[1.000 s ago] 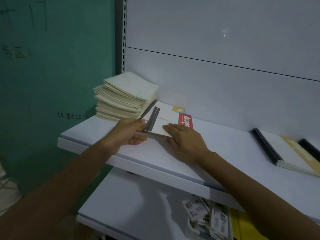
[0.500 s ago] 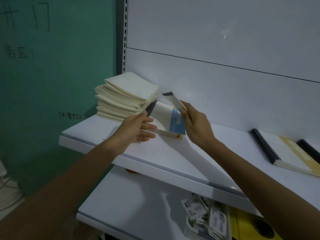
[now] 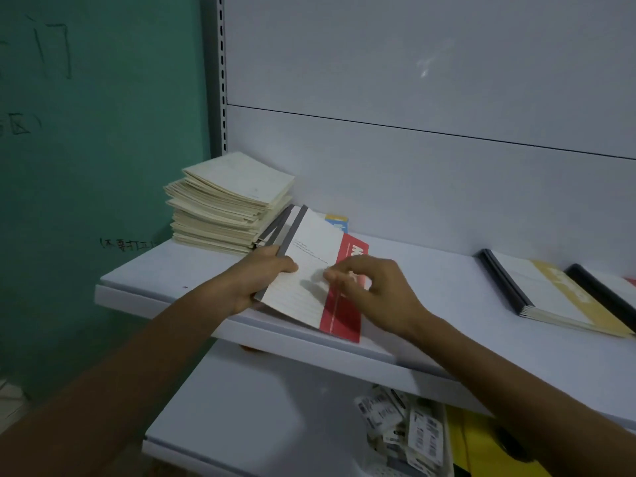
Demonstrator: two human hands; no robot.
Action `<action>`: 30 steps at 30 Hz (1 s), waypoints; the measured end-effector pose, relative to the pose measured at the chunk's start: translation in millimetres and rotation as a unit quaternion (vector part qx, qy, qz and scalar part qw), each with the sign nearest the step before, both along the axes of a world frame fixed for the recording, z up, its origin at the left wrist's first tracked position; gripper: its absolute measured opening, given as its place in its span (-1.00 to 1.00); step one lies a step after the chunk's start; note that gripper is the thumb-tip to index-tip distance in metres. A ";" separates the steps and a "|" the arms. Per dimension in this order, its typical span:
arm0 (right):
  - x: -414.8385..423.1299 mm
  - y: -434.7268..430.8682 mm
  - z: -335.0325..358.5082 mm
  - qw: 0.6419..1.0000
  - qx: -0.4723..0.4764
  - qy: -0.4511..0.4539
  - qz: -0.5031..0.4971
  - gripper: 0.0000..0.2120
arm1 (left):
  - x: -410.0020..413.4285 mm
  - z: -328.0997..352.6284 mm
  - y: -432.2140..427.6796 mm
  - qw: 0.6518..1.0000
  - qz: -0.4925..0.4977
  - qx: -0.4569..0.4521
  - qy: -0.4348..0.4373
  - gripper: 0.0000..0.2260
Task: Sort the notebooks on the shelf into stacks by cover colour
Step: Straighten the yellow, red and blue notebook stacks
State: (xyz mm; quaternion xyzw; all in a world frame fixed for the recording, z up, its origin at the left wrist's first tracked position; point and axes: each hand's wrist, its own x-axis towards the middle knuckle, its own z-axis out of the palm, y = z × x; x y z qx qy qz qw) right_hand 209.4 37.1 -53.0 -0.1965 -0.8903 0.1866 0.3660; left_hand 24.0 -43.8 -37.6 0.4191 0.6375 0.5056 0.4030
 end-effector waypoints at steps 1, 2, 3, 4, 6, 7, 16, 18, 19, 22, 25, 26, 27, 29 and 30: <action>-1.3 7.1 3.7 0.998 -0.032 0.054 -0.024 -0.75 | -0.6 3.1 -3.5 1.000 0.003 0.008 0.020 -0.83; -2.8 16.0 6.7 0.990 -0.070 0.108 -0.050 -0.77 | -1.8 7.0 -8.1 0.999 0.004 0.018 0.040 -0.83; -4.1 25.7 9.6 0.977 -0.113 0.163 -0.076 -0.76 | -3.2 11.7 -13.4 0.998 0.004 0.032 0.057 -0.82; -5.5 35.1 11.8 0.958 -0.155 0.216 -0.105 -0.75 | -4.9 16.7 -18.9 0.996 0.002 0.048 0.072 -0.81; -8.0 50.9 12.2 0.916 -0.230 0.286 -0.163 -0.72 | -8.2 24.5 -29.3 0.992 0.008 0.090 0.085 -0.78; -10.3 57.6 10.1 0.902 -0.263 0.290 -0.184 -0.72 | -9.1 27.3 -33.8 0.990 0.018 0.113 0.084 -0.77; -57.6 62.3 -7.1 0.916 -0.352 -0.018 -0.193 -0.44 | -10.6 21.2 -47.7 0.980 0.074 0.168 0.079 -0.78; -55.0 61.4 -6.0 0.913 -0.356 -0.030 -0.198 -0.50 | -11.8 17.2 -44.3 0.982 0.075 0.162 0.065 -0.80; -51.9 61.4 -4.4 0.908 -0.365 -0.024 -0.203 -0.54 | -11.8 15.2 -41.9 0.983 0.078 0.159 0.055 -0.81; -37.7 59.1 5.5 0.888 -0.406 -0.018 -0.215 -0.65 | -7.2 9.4 -29.7 0.983 0.091 0.159 0.020 -0.82; -18.6 56.1 13.2 0.858 -0.470 0.039 -0.206 -0.79 | 5.2 4.7 -13.2 0.982 0.075 0.175 -0.004 -0.81; -11.1 55.2 14.9 0.851 -0.480 0.064 -0.202 -0.81 | 10.4 3.7 -8.0 0.982 0.066 0.177 -0.010 -0.79; -3.1 53.4 16.4 0.850 -0.478 0.084 -0.203 -0.80 | 16.2 3.2 -3.6 0.982 0.058 0.178 -0.015 -0.78; 16.5 47.7 17.8 0.855 -0.459 0.116 -0.209 -0.80 | 29.7 1.4 4.1 0.983 0.042 0.175 -0.026 -0.75; 28.3 43.2 17.6 0.856 -0.453 0.133 -0.209 -0.81 | 37.7 -0.6 7.0 0.984 0.038 0.171 -0.031 -0.75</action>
